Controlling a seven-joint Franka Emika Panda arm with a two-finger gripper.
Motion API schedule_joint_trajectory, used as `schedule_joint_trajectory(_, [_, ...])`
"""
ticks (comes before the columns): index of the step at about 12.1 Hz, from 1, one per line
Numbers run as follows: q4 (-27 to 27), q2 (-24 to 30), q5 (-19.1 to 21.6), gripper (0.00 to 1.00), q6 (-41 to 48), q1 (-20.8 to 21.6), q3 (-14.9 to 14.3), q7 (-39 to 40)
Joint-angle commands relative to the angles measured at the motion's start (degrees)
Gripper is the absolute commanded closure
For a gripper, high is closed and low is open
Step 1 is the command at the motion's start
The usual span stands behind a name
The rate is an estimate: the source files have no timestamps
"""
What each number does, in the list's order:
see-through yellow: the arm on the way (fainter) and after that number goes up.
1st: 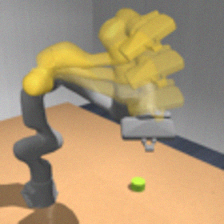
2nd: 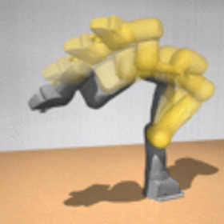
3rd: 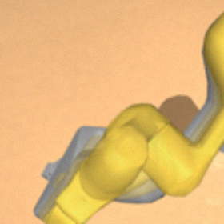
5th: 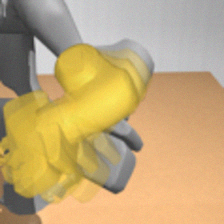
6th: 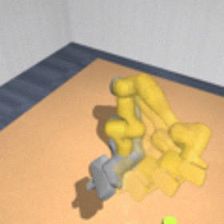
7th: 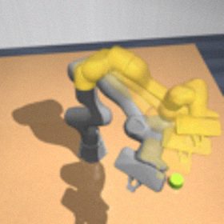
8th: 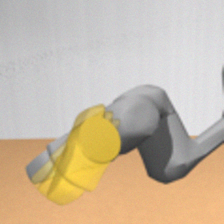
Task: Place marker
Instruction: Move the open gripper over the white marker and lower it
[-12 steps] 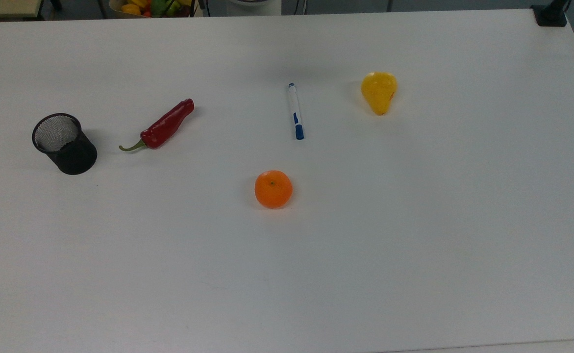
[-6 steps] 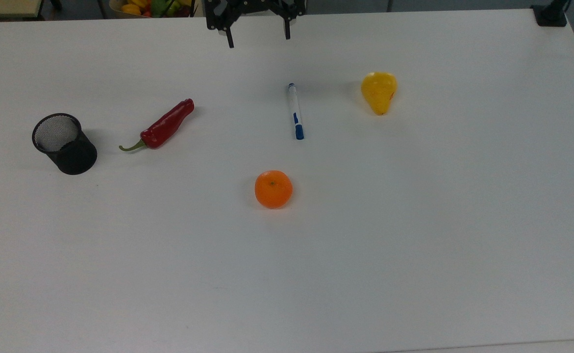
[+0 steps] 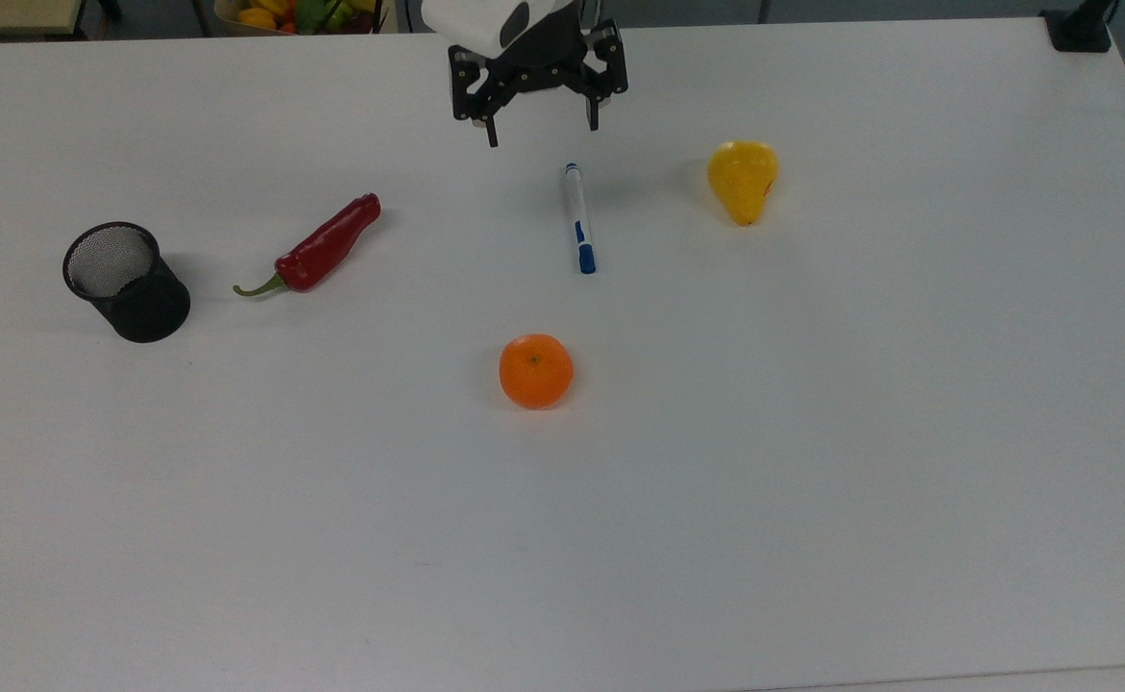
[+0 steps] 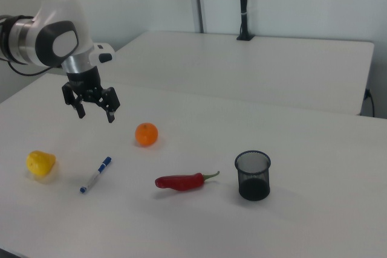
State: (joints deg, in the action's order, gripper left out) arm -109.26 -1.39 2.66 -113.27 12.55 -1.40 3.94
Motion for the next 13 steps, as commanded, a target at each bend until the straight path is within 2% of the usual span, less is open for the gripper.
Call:
schedule_joint_trajectory(1, [-3.31, -2.3, -2.3, 0.0, -6.24, 1.87, -0.35, -2.96])
schedule_joint_trajectory(4, [-6.83, -4.58, -4.68, 0.03, -10.91, 3.01, -0.27, -5.34])
schedule_joint_trajectory(8, [-6.75, -9.94, -4.77, 0.15, -15.92, 3.62, 0.7, -5.96])
schedule_joint_trajectory(10, [-6.66, -11.35, -4.86, 0.17, -16.2, 3.37, 1.92, -6.66])
schedule_joint_trajectory(13, [-6.66, -12.93, -8.8, 0.2, -16.37, 3.62, 2.72, -9.64])
